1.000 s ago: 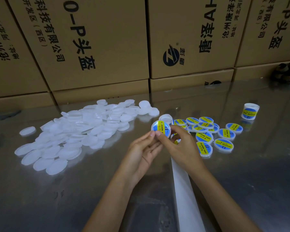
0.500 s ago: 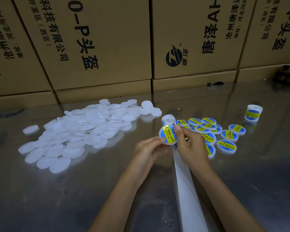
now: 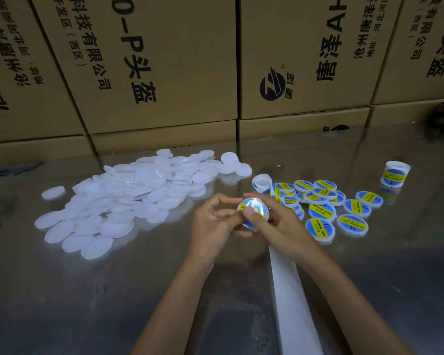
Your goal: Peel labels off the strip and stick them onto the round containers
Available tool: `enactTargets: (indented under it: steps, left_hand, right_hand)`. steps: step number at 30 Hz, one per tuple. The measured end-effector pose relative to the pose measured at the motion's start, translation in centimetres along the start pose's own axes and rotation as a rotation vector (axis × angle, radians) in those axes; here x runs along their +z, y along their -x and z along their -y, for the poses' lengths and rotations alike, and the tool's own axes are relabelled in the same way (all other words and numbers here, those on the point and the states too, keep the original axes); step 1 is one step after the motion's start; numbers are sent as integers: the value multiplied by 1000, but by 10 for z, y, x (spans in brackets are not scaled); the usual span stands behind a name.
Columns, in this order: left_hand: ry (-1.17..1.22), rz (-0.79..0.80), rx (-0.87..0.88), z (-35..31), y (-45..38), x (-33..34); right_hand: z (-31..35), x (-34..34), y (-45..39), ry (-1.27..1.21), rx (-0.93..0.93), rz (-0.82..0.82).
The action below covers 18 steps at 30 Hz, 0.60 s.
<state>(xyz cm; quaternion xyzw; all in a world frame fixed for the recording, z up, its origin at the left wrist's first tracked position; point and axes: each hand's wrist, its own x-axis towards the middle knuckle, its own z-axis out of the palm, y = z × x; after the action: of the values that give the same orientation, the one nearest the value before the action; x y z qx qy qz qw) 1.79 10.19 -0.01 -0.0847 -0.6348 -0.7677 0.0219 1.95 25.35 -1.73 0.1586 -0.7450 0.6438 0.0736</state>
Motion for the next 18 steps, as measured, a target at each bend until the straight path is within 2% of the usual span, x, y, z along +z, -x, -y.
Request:
enactTargets:
  steps: [3, 6, 11, 14, 16, 18]
  left_hand:
    - [16, -90, 1, 0, -1, -3]
    - [29, -73, -32, -1, -2, -2]
    - [14, 27, -31, -3, -1, -5]
    - [-20, 138, -35, -4, -1, -7]
    - [-38, 214, -41, -3, -1, -6]
    - [-63, 223, -27, -3, -1, -5]
  right_hand:
    - [3, 4, 3, -78, -27, 89]
    - [7, 4, 4, -90, -40, 57]
    - [8, 3, 3, -38, -51, -42]
    - [7, 4, 2, -36, -53, -104]
    - [5, 4, 2, -18, -53, -122]
    - [6, 6, 3, 0, -61, -121]
